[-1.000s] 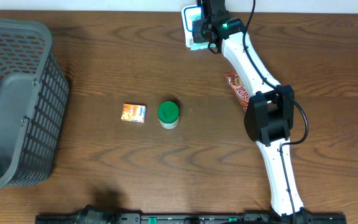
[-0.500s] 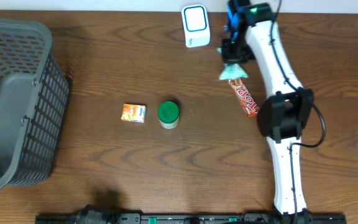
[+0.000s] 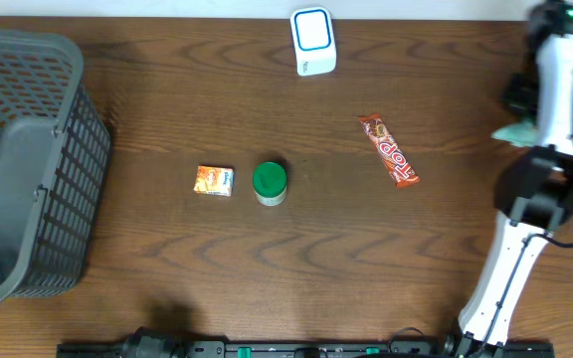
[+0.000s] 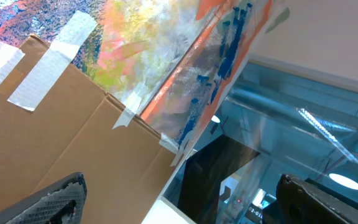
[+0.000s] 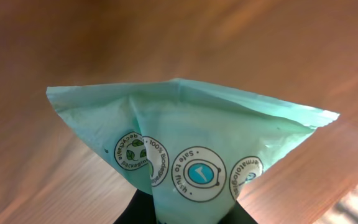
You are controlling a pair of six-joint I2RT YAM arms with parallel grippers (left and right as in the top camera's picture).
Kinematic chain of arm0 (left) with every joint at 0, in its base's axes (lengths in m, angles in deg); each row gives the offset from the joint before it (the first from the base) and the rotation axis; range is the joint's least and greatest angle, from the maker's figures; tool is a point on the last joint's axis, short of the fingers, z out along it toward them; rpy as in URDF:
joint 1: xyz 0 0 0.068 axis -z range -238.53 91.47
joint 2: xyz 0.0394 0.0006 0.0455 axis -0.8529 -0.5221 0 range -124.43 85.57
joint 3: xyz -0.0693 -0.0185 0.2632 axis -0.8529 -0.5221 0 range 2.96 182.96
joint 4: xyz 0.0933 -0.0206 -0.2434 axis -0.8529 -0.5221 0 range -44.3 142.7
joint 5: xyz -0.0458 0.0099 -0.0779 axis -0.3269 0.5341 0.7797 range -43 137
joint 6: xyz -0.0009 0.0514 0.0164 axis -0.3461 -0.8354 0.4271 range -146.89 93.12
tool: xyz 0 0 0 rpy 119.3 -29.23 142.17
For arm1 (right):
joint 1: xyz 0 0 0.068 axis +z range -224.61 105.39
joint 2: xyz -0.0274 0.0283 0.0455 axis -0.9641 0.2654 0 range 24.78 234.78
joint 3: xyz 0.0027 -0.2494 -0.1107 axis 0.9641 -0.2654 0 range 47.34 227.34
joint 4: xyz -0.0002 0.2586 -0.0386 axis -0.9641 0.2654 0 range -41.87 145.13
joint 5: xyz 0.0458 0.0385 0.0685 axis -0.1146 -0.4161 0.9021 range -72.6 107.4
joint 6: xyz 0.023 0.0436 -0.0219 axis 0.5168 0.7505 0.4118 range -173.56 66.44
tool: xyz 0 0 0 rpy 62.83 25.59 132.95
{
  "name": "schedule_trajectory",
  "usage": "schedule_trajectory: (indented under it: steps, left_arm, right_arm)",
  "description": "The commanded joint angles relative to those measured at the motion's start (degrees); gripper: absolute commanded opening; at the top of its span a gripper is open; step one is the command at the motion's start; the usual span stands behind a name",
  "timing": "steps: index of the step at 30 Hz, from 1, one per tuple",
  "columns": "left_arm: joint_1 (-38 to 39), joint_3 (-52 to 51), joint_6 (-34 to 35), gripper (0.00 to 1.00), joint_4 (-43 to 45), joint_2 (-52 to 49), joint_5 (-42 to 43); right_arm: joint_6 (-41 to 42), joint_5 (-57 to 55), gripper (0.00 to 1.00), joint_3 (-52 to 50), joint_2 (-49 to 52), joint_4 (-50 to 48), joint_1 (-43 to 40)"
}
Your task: Scan the item barcode
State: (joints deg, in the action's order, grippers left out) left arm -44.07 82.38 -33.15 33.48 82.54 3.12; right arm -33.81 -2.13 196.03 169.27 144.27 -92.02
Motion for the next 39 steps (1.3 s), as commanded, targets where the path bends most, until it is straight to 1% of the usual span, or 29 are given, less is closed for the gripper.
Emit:
schedule_trajectory:
  steps: [1, 13, 15, 17, 22, 27, 28, 30, 31, 32, 33, 35, 39]
  left_arm:
    - [-0.02, -0.07, -1.01, 0.98, 0.24, 0.44, -0.37]
    - [-0.02, -0.07, -1.01, 0.98, 0.24, 0.44, -0.37]
    - [-0.02, -0.07, -1.01, 0.98, 0.24, 0.44, -0.37]
    - [-0.02, -0.07, -1.01, 0.98, 0.24, 0.44, -0.37]
    - [-0.02, -0.07, -1.01, 0.98, 0.24, 0.44, -0.37]
    - [-0.02, -0.07, -1.01, 0.98, 0.24, 0.44, -0.37]
    - [-0.02, -0.07, -1.01, 0.98, 0.24, 0.44, -0.37]
    - [-0.02, -0.07, -1.01, 0.98, 0.24, 0.44, -0.35]
    - [-0.02, -0.07, -1.01, 0.98, 0.24, 0.44, -0.35]
    - [-0.02, -0.07, -1.01, 0.98, 0.24, 0.44, -0.37]
    - [-0.02, -0.07, -1.01, 0.98, 0.24, 0.44, -0.37]
    - [-0.02, -0.07, -1.01, 0.98, 0.24, 0.44, -0.37]
    - [-0.02, -0.07, -1.01, 0.98, 0.24, 0.44, -0.35]
  right_arm:
    - [1.40, -2.73, 0.08, -0.39, -1.86, -0.66, -6.58]
    - [1.03, -2.40, 0.08, -0.76, -1.84, -4.48, -26.69]
    - [1.03, -0.96, 0.08, -1.44, -1.84, -5.53, -29.66]
    - [0.92, 2.97, 0.08, -3.67, -1.84, -7.78, -33.86]
    - [-1.03, 8.37, 0.10, -10.32, -1.84, -12.59, -38.60]
    - [-2.36, 9.99, 0.12, -17.64, -1.84, -17.27, -39.65]
    - [-2.71, 10.01, 0.14, -18.75, -1.84, -18.03, -39.54]
    - [-2.71, 9.99, 0.27, -21.11, -1.84, -19.63, -39.15]
    - [-3.15, 10.01, 0.38, -22.03, -1.84, -20.20, -38.91]
    - [-3.32, 10.05, 0.56, -22.84, -1.84, -20.70, -38.62]
    - [-3.34, 10.01, 0.61, -23.04, -1.84, -20.70, -38.34]
    - [-3.34, 10.03, 0.65, -23.12, -1.86, -20.61, -37.59]
    - [-4.17, 10.01, 0.70, -23.12, -2.34, -20.39, -35.60]
